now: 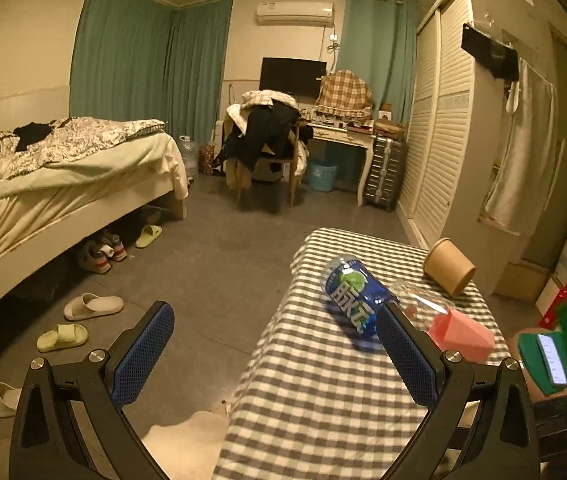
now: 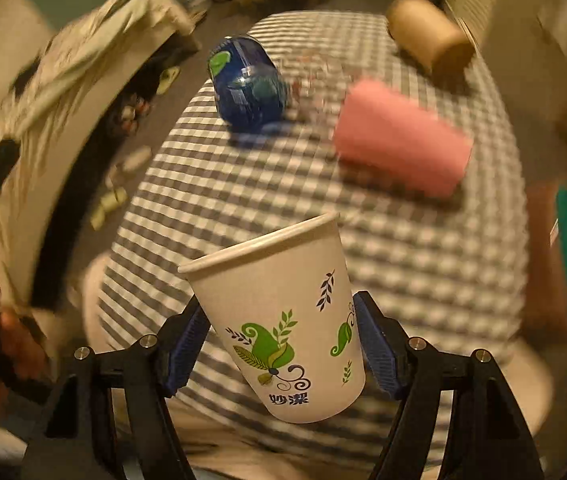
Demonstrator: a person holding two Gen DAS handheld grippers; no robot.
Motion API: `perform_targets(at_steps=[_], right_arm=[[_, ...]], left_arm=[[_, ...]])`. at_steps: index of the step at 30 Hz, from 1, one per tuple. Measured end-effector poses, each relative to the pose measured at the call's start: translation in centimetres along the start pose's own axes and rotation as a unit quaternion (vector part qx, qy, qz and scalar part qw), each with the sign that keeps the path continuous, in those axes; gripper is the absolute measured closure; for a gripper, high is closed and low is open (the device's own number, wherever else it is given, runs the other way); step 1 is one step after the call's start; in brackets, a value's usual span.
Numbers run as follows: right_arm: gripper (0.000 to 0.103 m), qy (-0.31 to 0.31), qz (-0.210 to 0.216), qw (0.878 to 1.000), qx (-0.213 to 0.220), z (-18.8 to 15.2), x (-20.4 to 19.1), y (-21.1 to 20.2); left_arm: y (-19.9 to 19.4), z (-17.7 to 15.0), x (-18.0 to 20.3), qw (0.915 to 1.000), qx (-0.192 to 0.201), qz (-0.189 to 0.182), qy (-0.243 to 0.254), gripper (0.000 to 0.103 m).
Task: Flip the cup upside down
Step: 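Lift the white cup with the right gripper and carry it toward the left gripper, then grasp the white cup with the left gripper while the right gripper releases it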
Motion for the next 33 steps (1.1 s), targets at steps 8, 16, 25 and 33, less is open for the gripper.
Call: perform_targets(at_steps=[8,16,25,33], right_arm=[[0.033,0.057,0.0,0.998,0.019,0.0,0.1,3.3],[0.018,0.036,0.026,0.995,0.092,0.4,0.5,0.6],[0.011,-0.022,-0.076,0.956,0.281,-1.1,4.6,-10.3],[0.011,-0.009,-0.087,0.942,0.323,-3.8,10.0,-11.5]], left_arm=[[-0.5,-2.0,0.4,0.9998,-0.012,-0.002,0.014,0.0],[-0.7,-3.1,0.7,0.9991,-0.026,0.031,0.016,0.0],[-2.7,-4.7,6.4,0.9991,-0.032,0.012,0.025,0.0],[-1.8,-8.1,12.8,0.9979,-0.057,0.001,0.032,0.0]])
Point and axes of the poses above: each gripper's, at about its wrist camera, not at the fingertips, and y roughly the way its jaws point, x to its right, z to its top, the point moved 7 cm from there along y, roughly the way its jaws point, and after that the axes turned 3 degrees about y, right-handed, at the moved point
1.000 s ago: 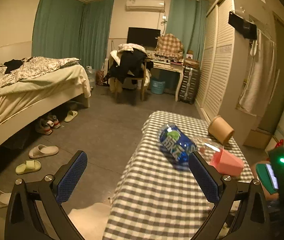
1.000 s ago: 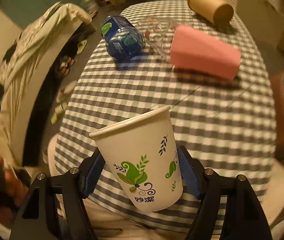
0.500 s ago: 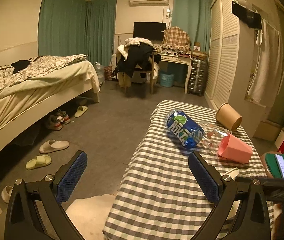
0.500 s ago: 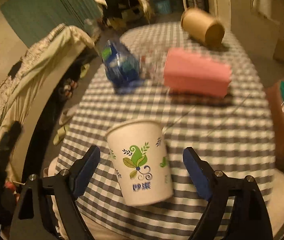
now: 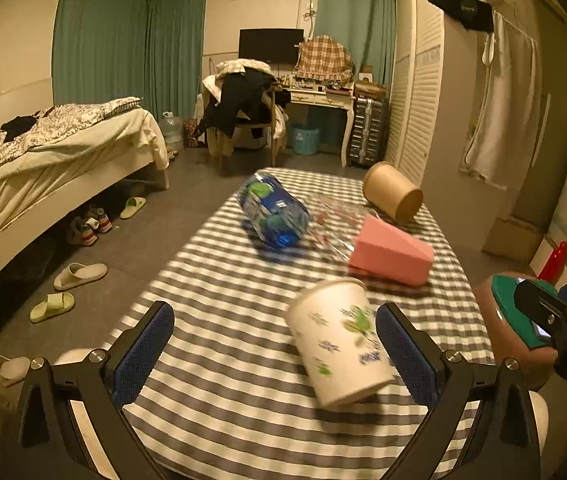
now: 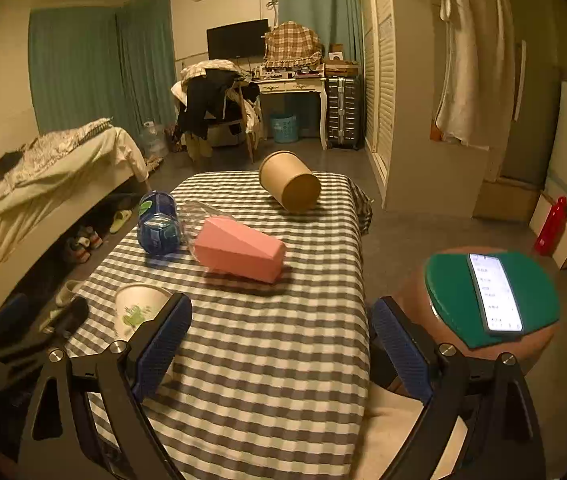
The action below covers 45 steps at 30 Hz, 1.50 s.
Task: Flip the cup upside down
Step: 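Grasp the white cup with the left gripper while the right gripper releases it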
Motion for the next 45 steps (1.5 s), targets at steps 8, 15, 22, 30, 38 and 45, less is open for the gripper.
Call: perform_targets(at_steps=[8,15,22,30,38,45], right_arm=[[0.005,0.01,0.002,1.0,-0.005,-2.7,2.4,1.3],[0.0,0.021,-0.01,1.0,-0.018,-4.1,3.6,3.0],[0.0,0.035,-0.013,0.999,-0.032,-4.8,4.6,4.3],[0.0,0.04,-0.017,0.998,-0.044,-5.4,5.1,5.5],[0.0,0.038,-0.018,0.998,-0.045,-5.5,5.0,5.5],[0.0,0.039,-0.016,0.998,-0.044,-5.6,4.9,5.4]], left_arm=[[1.7,-2.2,2.7,0.9995,-0.026,-0.018,-0.004,0.0],[3.7,-3.7,3.6,0.9986,-0.049,-0.012,0.015,0.0],[5.4,-5.1,4.1,0.9973,-0.067,-0.003,0.03,0.0],[5.3,-5.1,4.7,0.9972,-0.048,-0.004,0.057,0.03],[4.0,-4.4,4.4,0.996,-0.05,-0.028,0.069,0.04],[3.0,-1.8,3.4,0.9911,-0.075,-0.056,0.095,0.042]])
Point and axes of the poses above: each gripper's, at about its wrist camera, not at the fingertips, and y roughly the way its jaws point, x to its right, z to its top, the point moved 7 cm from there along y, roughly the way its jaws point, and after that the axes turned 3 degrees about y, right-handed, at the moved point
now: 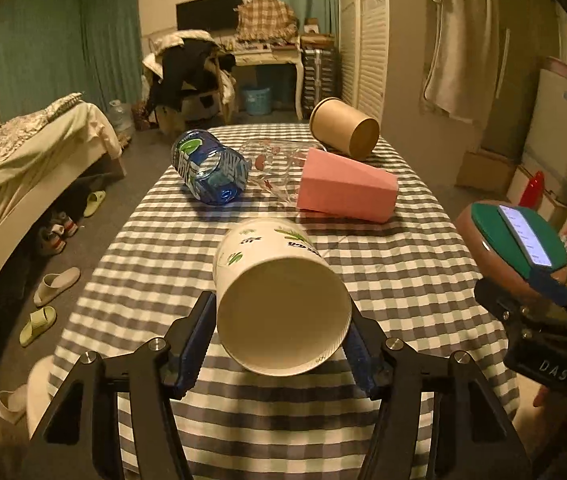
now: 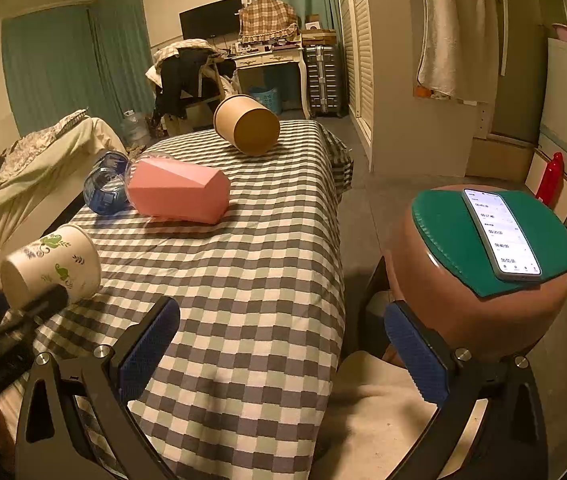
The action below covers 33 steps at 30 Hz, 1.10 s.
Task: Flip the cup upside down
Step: 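Grasp the white cup with the left gripper while the right gripper releases it, then rotate the white cup with the left gripper and set it rim-down on the table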
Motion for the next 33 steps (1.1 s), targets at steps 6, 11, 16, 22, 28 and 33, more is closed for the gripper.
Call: perform_targets(at_steps=[6,11,16,22,28,33], right_arm=[[0.0,0.005,0.009,1.0,-0.003,0.0,0.0,0.4],[0.0,0.007,0.008,1.0,-0.009,-0.2,0.3,0.9],[0.0,0.017,0.009,1.0,-0.013,-0.1,0.7,1.6],[0.0,0.014,0.0,1.0,-0.018,0.1,0.9,2.5],[0.0,0.015,-0.011,1.0,-0.02,0.6,1.2,3.1],[0.0,0.008,-0.017,1.0,-0.021,1.0,0.6,3.4]], left_arm=[[1.2,1.2,-0.9,0.9994,-0.029,0.004,0.02,0.042],[1.7,2.2,-0.6,0.996,-0.06,-0.005,0.065,0.042],[3.6,3.0,-0.3,0.9891,-0.083,0.007,0.121,0.042],[6.2,4.6,-0.7,0.9892,-0.082,0.0,0.122,0.042],[8.3,5.8,-1.3,0.9907,-0.086,-0.013,0.104,0.042],[8.4,5.8,-1.9,0.9923,-0.082,-0.028,0.088,0.042]])
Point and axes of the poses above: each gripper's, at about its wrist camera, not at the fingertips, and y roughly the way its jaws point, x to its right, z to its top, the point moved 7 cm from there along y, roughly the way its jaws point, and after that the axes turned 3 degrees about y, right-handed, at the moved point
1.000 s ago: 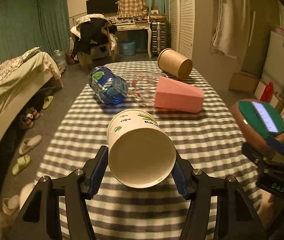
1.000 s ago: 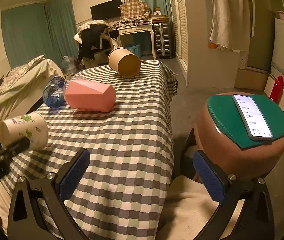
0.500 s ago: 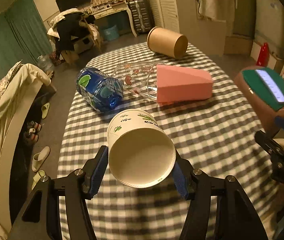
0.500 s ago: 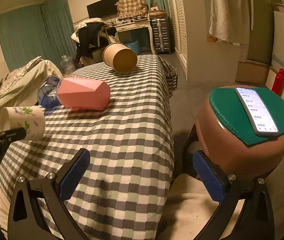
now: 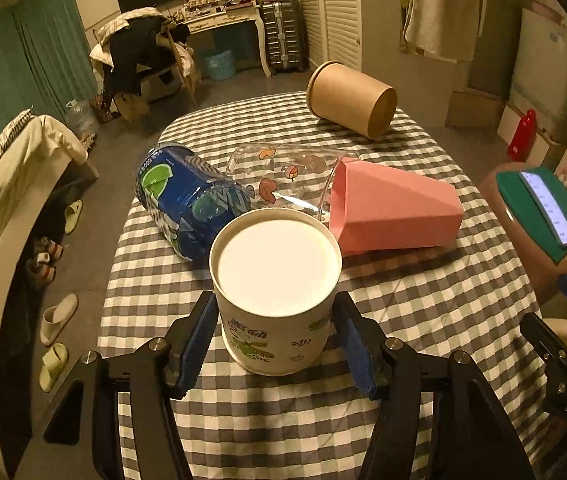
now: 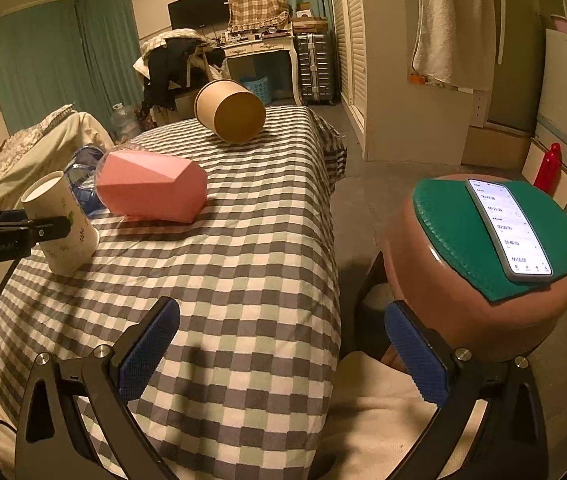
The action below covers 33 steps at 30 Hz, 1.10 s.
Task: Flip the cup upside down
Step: 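Rotate the white cup with the left gripper and set it rim-down on the table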
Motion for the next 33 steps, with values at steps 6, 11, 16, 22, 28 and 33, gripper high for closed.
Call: perform_targets(at_steps=[6,11,16,22,28,33], right_arm=[[0.0,-0.013,-0.004,1.0,0.005,0.9,-1.4,0.0],[0.0,-0.032,-0.014,0.999,0.019,1.7,-2.5,-1.1],[0.0,-0.042,-0.022,0.998,0.048,3.3,-3.9,-3.0],[0.0,-0.062,-0.028,0.993,0.102,5.9,-7.2,-6.2],[0.0,-0.08,-0.031,0.987,0.132,7.1,-10.7,-8.7],[0.0,-0.087,-0.029,0.986,0.137,6.8,-12.7,-9.3]], left_arm=[[-0.6,-0.4,-0.6,0.9997,0.02,-0.011,0.0,0.023],[-2.4,-0.5,-1.1,0.9984,0.056,-0.006,0.0,0.013],[-5.2,-0.6,-2.0,0.9952,0.098,0.0,-0.005,0.01],[-8.9,-0.4,-3.9,0.9867,0.158,0.022,-0.031,0.003],[-11.6,-0.8,-6.7,0.9754,0.204,0.031,-0.078,0.0],[-12.6,-2.0,-8.3,0.9655,0.229,0.036,-0.118,0.0]])
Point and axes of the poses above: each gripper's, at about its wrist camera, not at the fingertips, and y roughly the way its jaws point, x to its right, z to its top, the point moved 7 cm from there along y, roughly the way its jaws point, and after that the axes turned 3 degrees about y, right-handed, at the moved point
